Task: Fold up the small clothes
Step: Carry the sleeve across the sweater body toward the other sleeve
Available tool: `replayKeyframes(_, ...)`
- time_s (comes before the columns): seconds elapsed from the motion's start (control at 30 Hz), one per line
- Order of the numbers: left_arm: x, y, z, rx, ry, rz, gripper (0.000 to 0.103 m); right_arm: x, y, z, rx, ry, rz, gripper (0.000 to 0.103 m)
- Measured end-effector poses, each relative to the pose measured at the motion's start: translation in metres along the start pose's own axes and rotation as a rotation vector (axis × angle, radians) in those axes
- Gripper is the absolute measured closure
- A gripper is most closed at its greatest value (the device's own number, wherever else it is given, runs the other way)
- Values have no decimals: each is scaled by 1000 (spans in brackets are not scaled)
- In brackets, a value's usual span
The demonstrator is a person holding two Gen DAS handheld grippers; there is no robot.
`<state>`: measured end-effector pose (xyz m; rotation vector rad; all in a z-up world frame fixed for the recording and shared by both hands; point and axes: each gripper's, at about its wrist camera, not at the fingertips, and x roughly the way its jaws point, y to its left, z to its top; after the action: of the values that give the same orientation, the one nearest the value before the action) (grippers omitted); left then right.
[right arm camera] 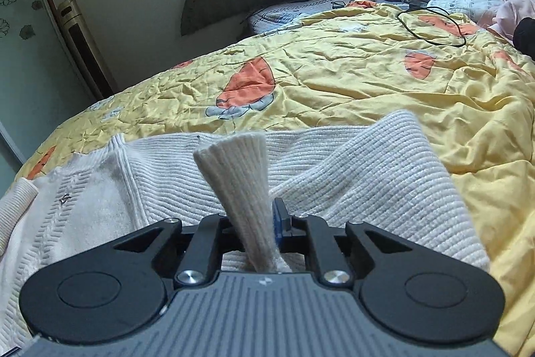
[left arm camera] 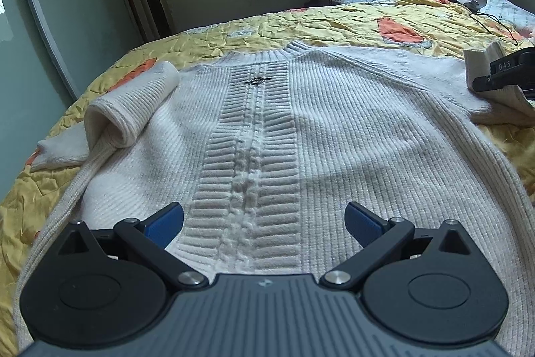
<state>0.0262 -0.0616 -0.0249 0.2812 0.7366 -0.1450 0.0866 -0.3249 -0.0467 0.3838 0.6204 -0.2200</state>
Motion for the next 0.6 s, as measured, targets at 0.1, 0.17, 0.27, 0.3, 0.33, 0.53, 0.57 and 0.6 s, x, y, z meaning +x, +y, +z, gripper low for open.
replayKeyframes(0.1, 0, 1, 0, 0, -1, 3, 0, -1, 0, -1, 2, 2, 7, 78)
replayKeyframes(0.17, 1, 2, 0, -6, 4, 1, 0, -2, -1, 0, 5, 1, 15, 75)
replayKeyframes(0.27, 2, 3, -1, -14, 13, 1, 0, -6, -2, -2, 8, -4, 27, 74)
replayKeyframes(0.3, 2, 3, -1, -13, 13, 2, 0, -7, -3, -3, 2, -6, 28, 74)
replayKeyframes(0.33, 2, 3, -1, -13, 12, 2, 0, -8, -3, -3, -6, -12, 26, 74)
replayKeyframes(0.53, 4, 2, 0, -8, 18, -1, 0, -15, 4, -5, -51, -46, 4, 85)
replayKeyframes(0.57, 5, 2, 0, -12, 20, 0, 0, -16, 6, -5, -65, -52, 1, 86)
replayKeyframes(0.6, 6, 3, 0, -16, 23, 2, 0, -17, 9, -5, -83, -59, -3, 86)
